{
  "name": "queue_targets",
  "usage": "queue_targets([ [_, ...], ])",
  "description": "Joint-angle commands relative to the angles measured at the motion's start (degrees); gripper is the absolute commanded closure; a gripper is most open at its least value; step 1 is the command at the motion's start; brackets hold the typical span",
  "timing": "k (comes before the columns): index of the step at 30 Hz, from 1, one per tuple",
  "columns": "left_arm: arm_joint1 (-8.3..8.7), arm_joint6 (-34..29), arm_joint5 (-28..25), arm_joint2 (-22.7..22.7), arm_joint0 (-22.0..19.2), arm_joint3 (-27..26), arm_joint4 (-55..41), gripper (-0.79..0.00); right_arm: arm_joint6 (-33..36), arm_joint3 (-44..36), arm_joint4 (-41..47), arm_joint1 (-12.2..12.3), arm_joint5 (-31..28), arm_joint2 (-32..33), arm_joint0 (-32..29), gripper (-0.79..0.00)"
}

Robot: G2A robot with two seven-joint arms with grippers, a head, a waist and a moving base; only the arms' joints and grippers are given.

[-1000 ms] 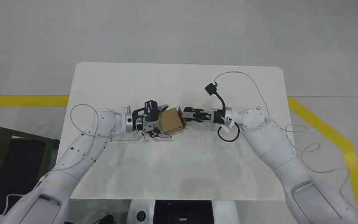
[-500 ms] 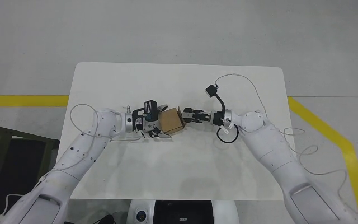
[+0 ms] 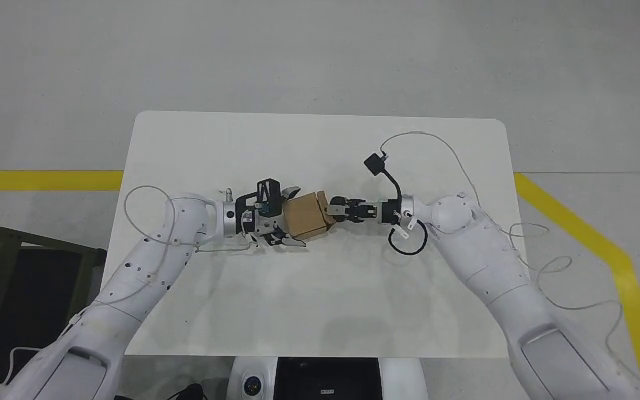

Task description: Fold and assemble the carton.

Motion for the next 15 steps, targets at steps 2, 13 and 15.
queue_targets([
  [2,0.0,-0.13,-0.03,0.0,-0.01,0.01,-0.09,-0.785,0.58,-0.41,-1.68,0.22,0.24,0.27,0.53,-0.2],
  [13,0.04,-0.33,-0.06,-0.08,0.02,-0.19,-0.09,-0.785,1.75,-1.48,-4.68,-0.12,1.42,-0.99,1.8,-0.191],
  [15,0.04,-0.37,-0.07,-0.09,0.02,-0.21,-0.12,-0.785,1.8,-1.31,-5.15,-0.28,1.46,-1.36,2.11,-0.191],
])
